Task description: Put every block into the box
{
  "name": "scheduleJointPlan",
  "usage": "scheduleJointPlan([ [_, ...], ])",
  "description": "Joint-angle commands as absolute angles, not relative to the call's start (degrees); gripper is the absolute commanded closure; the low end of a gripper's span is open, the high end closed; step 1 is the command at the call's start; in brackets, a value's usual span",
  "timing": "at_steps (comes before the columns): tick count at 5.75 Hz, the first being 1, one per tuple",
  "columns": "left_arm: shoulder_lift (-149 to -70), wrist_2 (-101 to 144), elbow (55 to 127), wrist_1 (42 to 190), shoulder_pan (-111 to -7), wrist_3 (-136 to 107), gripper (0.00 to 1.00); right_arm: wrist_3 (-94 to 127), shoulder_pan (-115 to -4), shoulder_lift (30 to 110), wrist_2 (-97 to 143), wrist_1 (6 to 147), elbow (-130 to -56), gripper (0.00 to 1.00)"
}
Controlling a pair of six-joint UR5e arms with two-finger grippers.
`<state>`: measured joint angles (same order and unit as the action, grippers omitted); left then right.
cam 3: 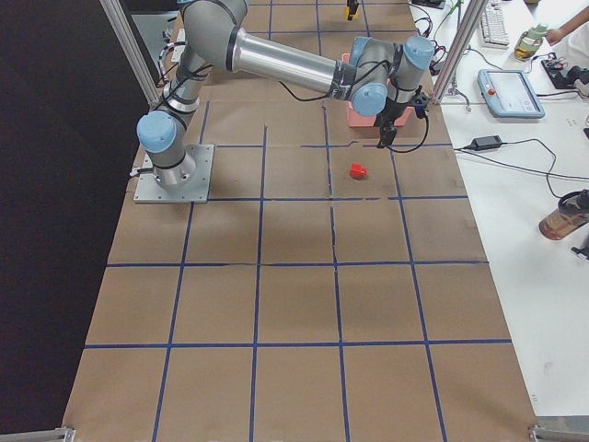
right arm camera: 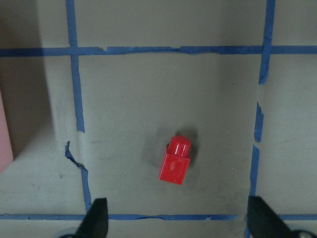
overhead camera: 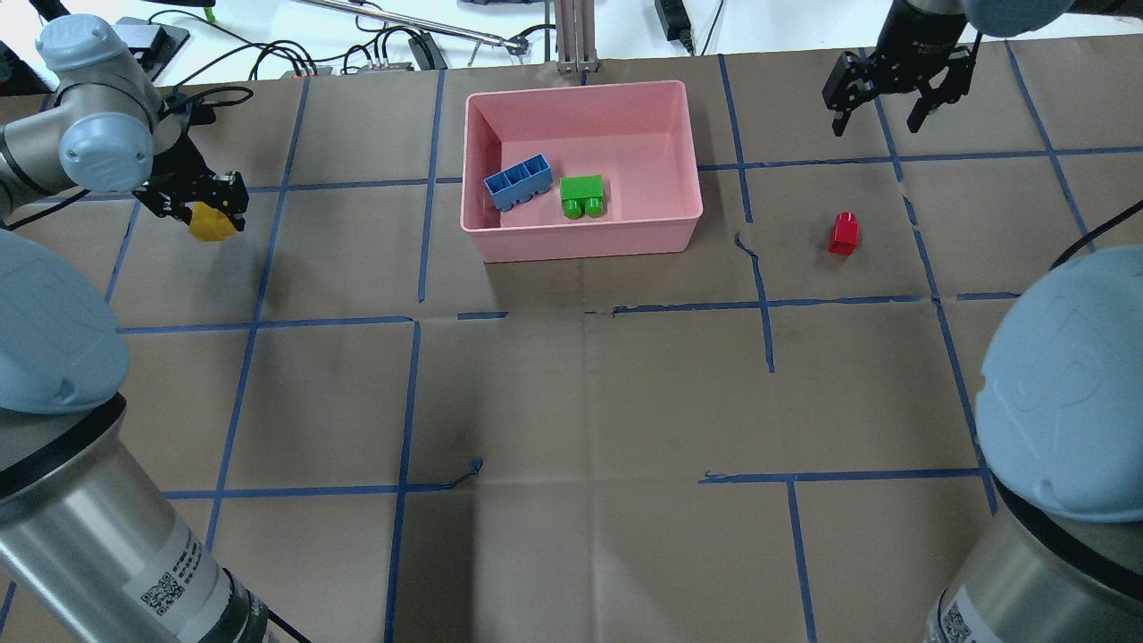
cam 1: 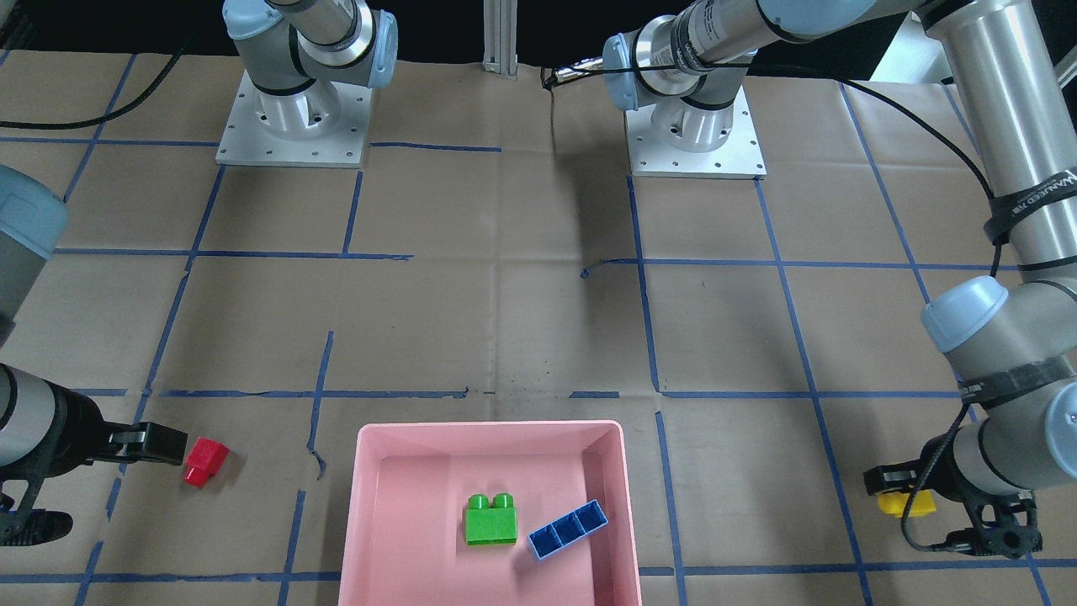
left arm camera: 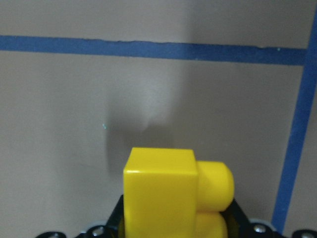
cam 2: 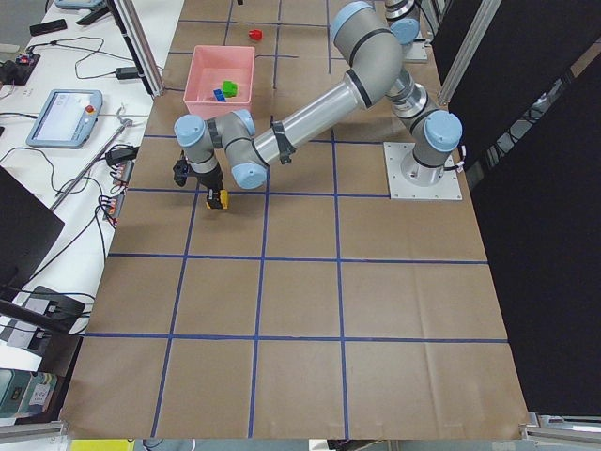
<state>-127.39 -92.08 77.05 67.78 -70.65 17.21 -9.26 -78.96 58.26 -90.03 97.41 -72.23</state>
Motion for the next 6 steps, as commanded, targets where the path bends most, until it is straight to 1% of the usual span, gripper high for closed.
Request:
scheduleJointPlan([
  [1, -122.71, -86.33, 77.43, 69.43, -80.27, 8.69, 1.0, -5.81, -78.57, 57.57, -89.74, 104.11, -79.33, 0.02],
  [2, -121.91, -83.52, 76.47, 68.65, -86.34, 0.61, 1.0, -5.97, -78.57, 56.52, -89.91, 108.24, -81.71, 0.02],
  [3, -121.9, -77.75, 76.46, 66.47, -91.36, -7.82, 1.0, -5.89, -78.57, 54.34, -90.17, 110.98, -82.35, 0.02],
  [4, -122.34, -74.56, 77.33, 60.44, -94.8, -13.74, 1.0, -5.89, -78.57, 53.45, -90.26, 111.01, -82.53, 0.06],
  [5, -124.43, -74.62, 78.13, 55.42, -97.71, -15.36, 1.0, -5.8, -78.57, 53.44, -90.35, 111.09, -84.18, 0.09],
  [6, -124.02, -74.79, 78.83, 54.94, -98.26, -14.68, 0.1, -5.8, -78.57, 53.52, -90.26, 111.18, -85.07, 0.2],
])
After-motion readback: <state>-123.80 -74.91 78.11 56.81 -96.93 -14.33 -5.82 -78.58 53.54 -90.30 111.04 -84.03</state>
